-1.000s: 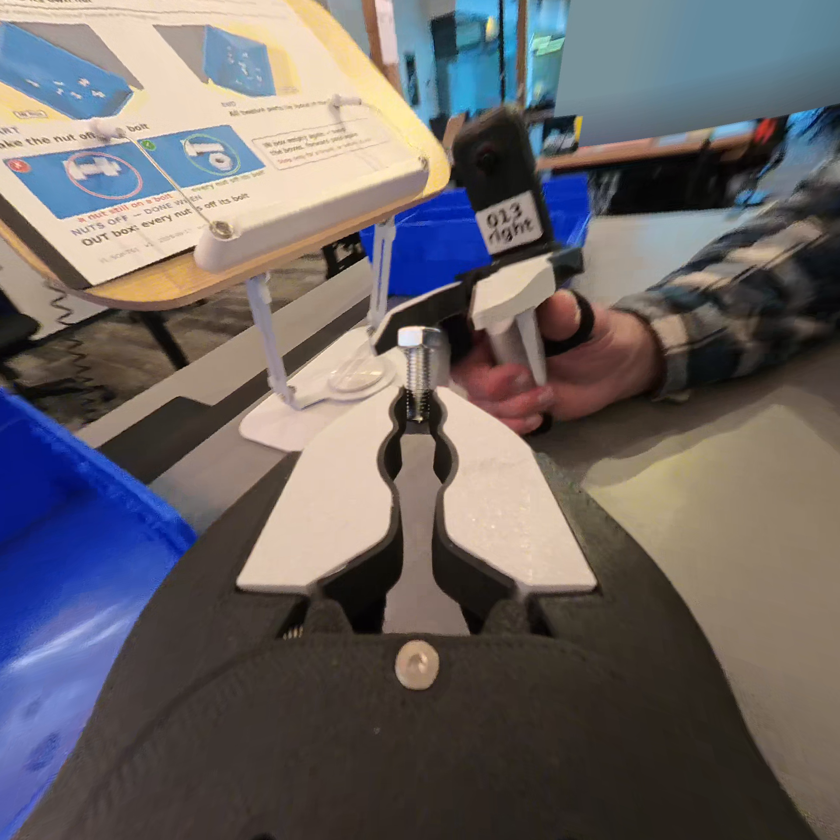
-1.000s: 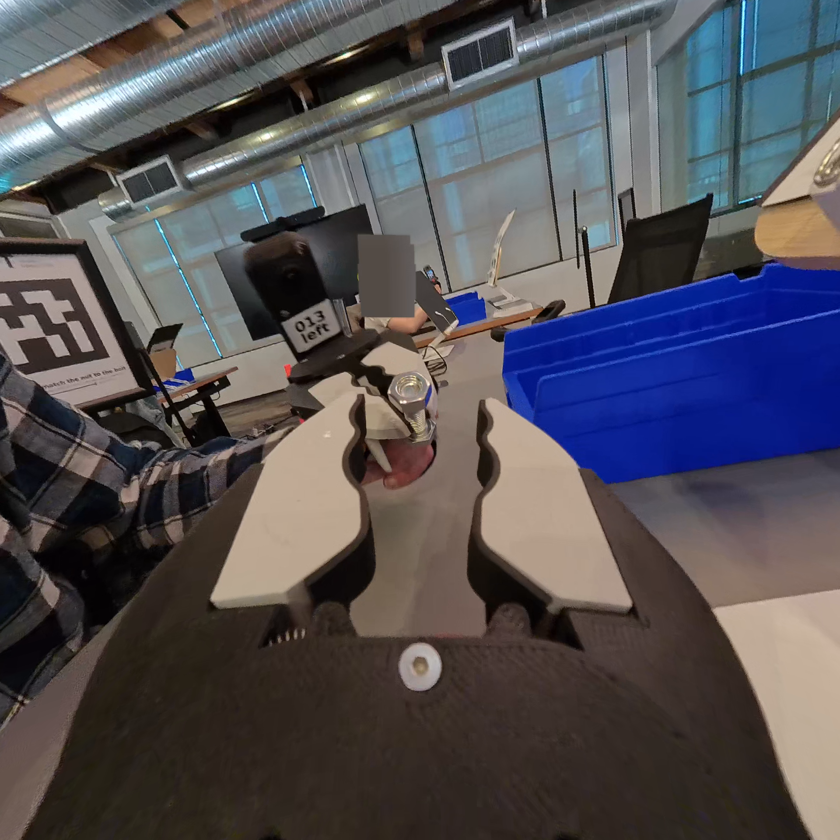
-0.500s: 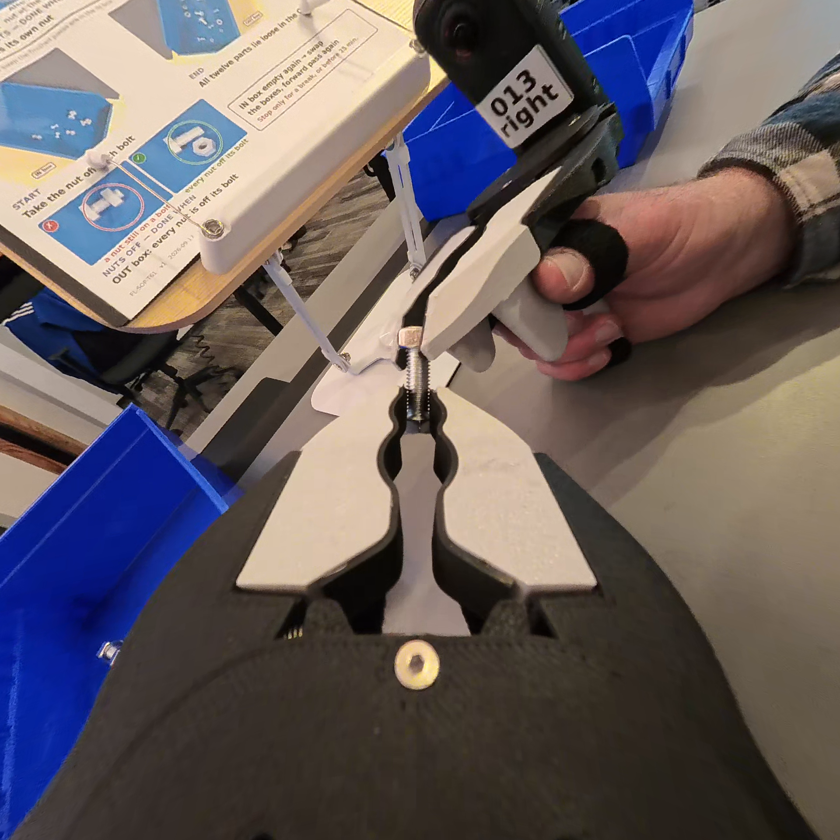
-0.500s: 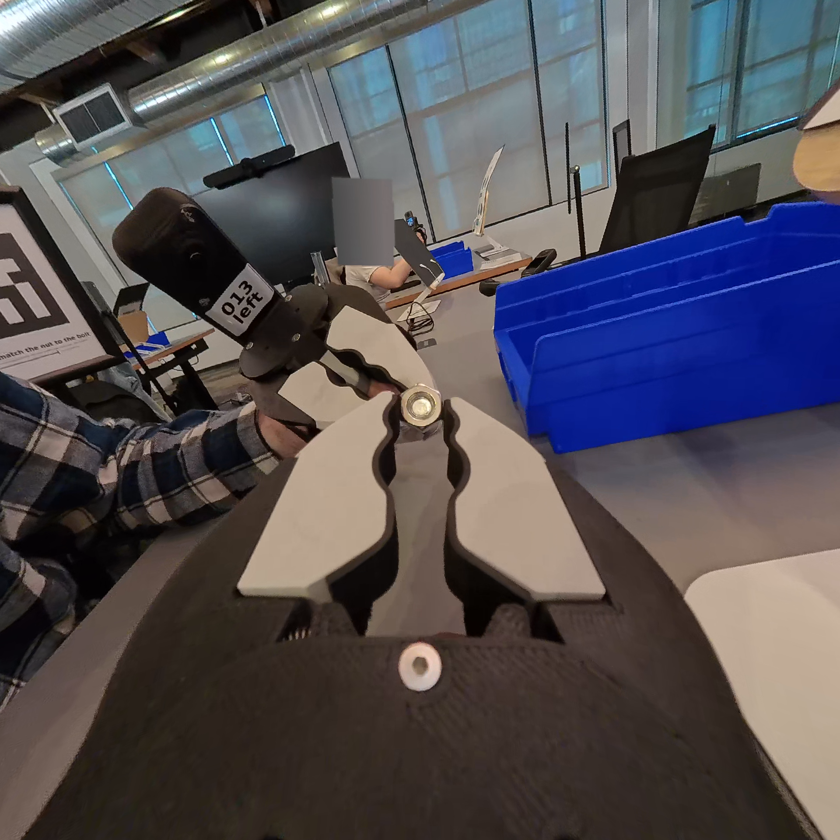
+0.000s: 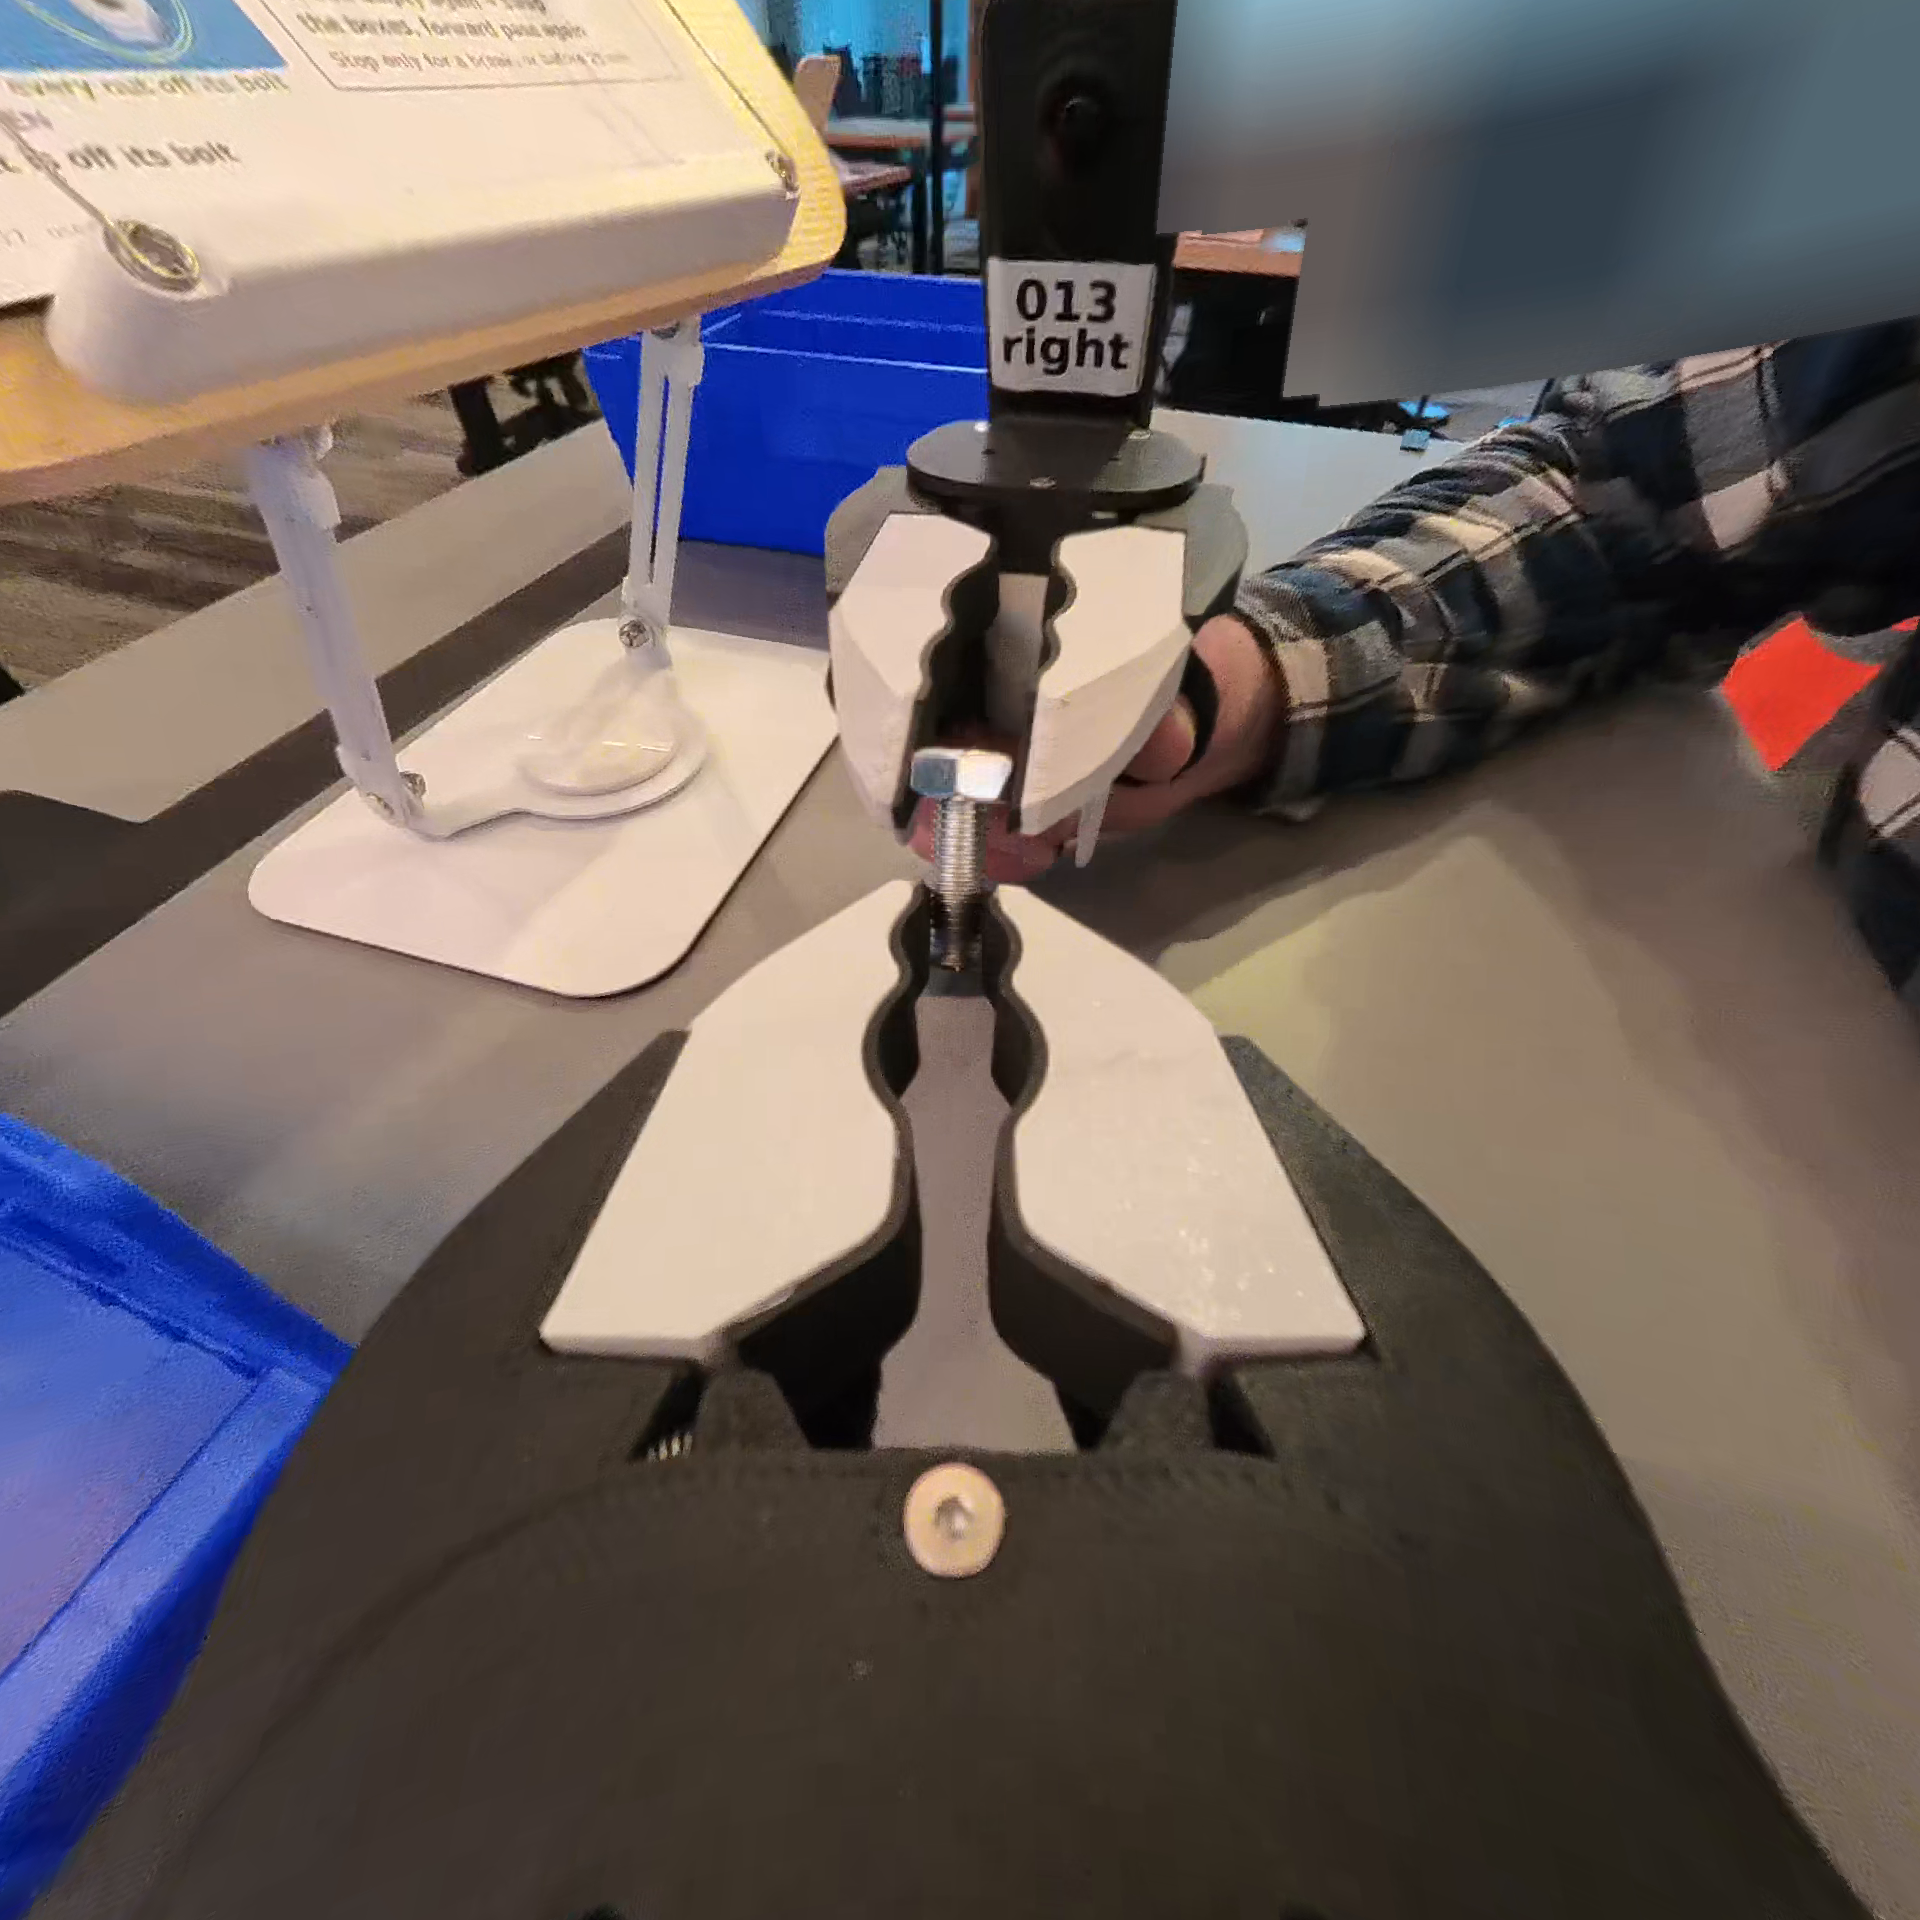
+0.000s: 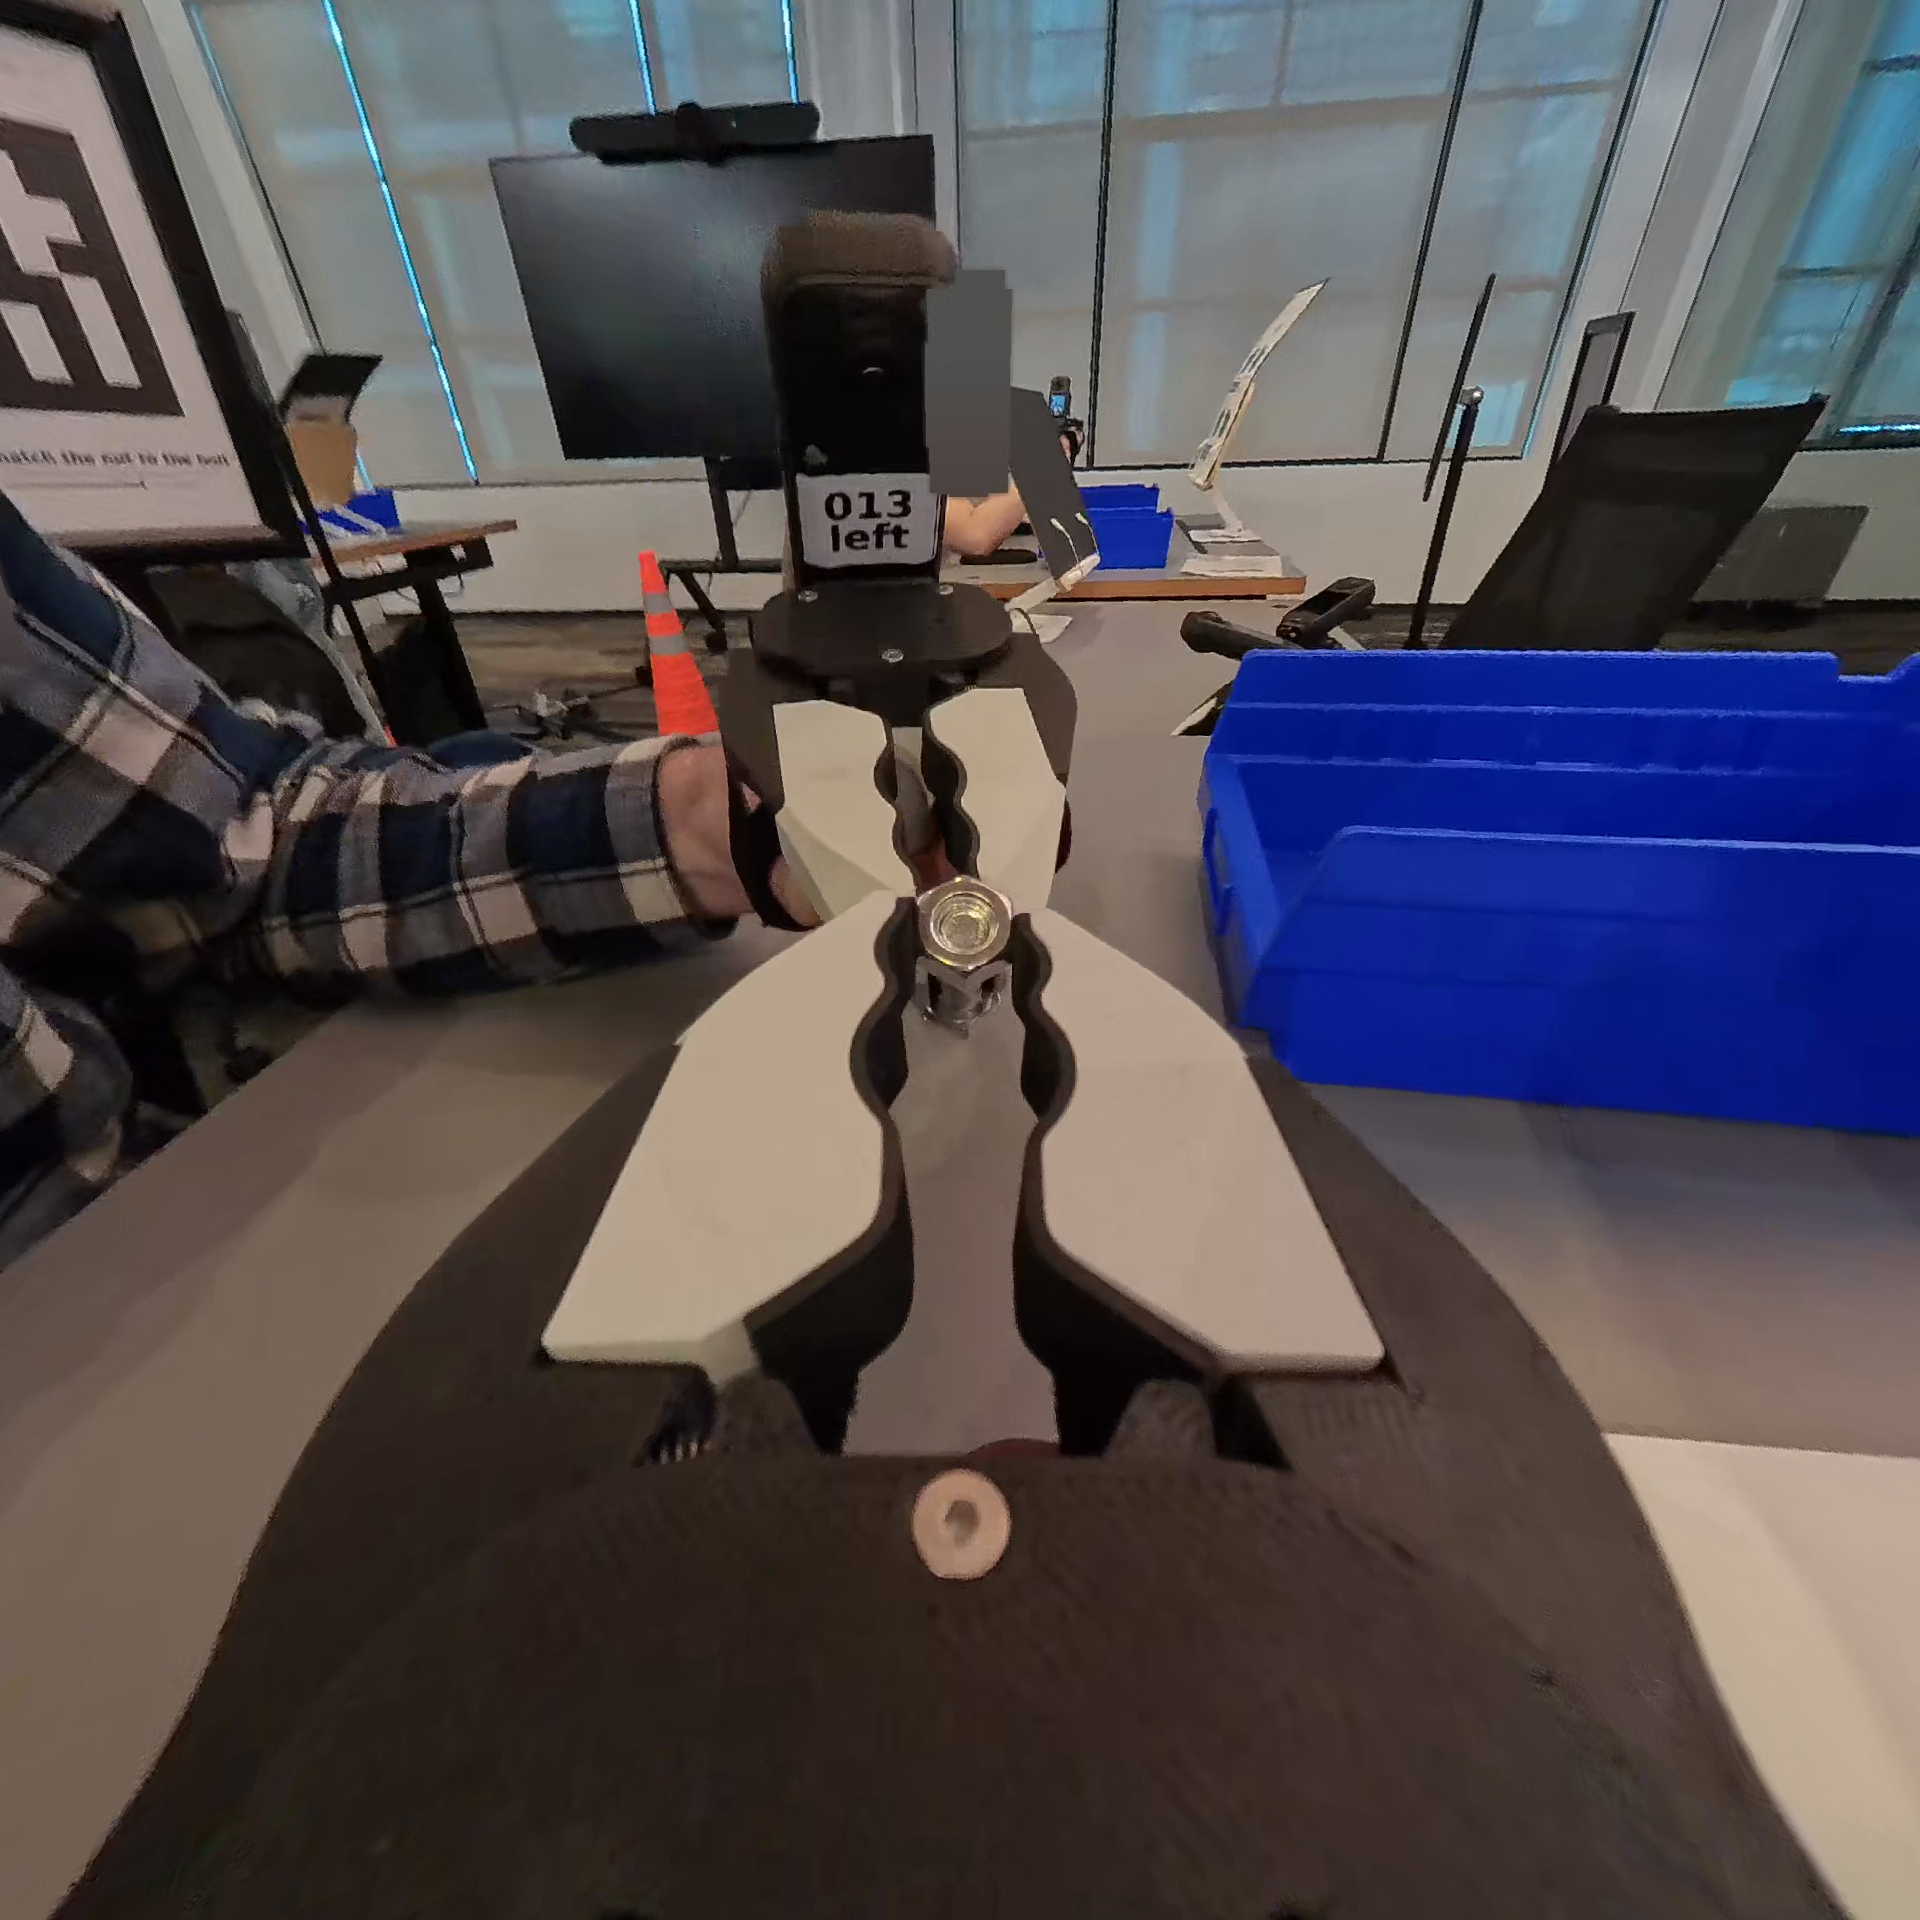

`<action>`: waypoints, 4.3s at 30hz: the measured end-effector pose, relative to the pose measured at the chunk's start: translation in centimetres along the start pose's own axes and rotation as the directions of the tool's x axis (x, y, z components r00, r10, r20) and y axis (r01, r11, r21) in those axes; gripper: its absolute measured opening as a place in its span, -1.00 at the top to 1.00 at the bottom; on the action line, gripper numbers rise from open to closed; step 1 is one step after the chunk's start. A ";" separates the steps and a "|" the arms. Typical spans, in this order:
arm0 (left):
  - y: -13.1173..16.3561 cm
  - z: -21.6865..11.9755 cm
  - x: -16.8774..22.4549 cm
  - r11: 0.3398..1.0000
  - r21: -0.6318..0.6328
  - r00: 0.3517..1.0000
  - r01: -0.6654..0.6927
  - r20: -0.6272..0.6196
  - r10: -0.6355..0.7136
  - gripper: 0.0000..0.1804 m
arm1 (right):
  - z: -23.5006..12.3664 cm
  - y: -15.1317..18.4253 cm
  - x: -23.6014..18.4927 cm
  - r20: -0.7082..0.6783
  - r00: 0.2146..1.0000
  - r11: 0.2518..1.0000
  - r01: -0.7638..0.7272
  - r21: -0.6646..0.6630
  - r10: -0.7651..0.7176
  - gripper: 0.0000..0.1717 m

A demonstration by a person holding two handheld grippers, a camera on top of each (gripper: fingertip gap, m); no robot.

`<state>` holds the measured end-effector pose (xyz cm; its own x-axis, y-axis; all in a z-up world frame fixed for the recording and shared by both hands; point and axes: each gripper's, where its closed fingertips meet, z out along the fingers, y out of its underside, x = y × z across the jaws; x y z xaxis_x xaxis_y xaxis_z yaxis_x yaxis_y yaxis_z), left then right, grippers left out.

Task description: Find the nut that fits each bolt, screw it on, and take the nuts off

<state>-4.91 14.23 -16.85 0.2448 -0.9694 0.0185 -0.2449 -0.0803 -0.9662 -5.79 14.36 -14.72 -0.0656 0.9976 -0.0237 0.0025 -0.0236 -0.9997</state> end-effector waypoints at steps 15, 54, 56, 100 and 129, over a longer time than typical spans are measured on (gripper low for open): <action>-0.9 0.9 -3.1 0.908 -0.144 0.795 -0.394 0.442 0.415 0.50 | -1.4 -1.5 2.5 0.016 0.926 0.898 -0.369 0.239 0.376 0.79; 0.1 0.5 3.7 0.971 -0.018 0.907 0.238 -0.355 -0.228 0.80 | -1.0 -0.5 -2.6 0.173 0.978 0.992 0.124 -0.031 -0.116 0.79; 0.2 0.7 3.3 0.975 -0.009 0.921 0.222 -0.326 -0.213 0.78 | -0.9 -0.6 -2.4 0.155 0.981 0.992 0.120 -0.028 -0.114 0.79; -2.8 -0.9 4.2 0.905 0.073 0.804 0.419 -0.493 -0.332 0.80 | -1.3 -2.4 -3.6 0.111 0.935 0.934 0.346 -0.087 -0.336 0.78; -0.8 0.7 -3.7 0.835 -0.295 0.681 -0.464 0.484 0.550 0.74 | -2.0 -0.8 2.8 0.064 0.883 0.873 -0.469 0.131 0.465 0.79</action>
<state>-4.93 18.02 -16.28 0.4860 -0.5921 -0.6428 -0.5948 0.3147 -0.7397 -3.99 17.30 -13.99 -0.1211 0.8657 -0.4857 -0.0980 -0.4973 -0.8620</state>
